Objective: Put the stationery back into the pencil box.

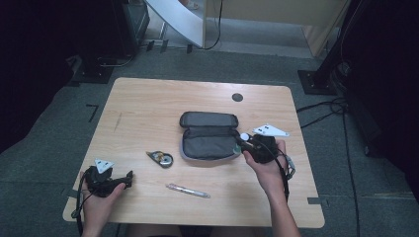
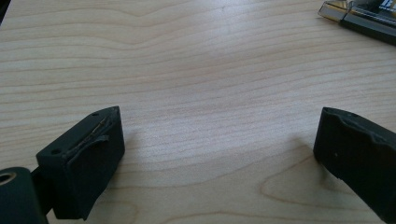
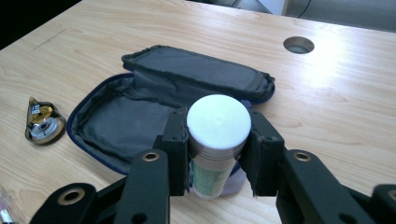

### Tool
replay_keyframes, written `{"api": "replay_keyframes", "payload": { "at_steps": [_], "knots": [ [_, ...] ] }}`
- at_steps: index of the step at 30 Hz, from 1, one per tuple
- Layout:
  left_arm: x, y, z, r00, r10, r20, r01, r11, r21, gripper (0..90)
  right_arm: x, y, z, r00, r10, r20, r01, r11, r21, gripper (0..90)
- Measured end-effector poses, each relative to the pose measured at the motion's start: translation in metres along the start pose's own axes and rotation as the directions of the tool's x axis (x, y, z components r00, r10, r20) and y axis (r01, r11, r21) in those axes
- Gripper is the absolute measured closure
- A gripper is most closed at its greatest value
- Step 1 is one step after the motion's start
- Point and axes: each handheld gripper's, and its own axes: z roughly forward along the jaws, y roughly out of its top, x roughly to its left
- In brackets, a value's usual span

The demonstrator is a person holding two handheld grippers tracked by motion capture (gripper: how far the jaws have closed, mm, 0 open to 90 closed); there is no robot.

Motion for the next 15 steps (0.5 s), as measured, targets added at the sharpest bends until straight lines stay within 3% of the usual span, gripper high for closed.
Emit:
{"api": "replay_keyframes", "payload": {
  "at_steps": [15],
  "knots": [
    [0.0,0.0,0.0,1.0,0.001,0.0,-0.001,1.0,0.001,2.1,0.003,0.006,0.038,0.9998,-0.018,0.004,0.018,1.0,0.011,65.4]
  ]
}}
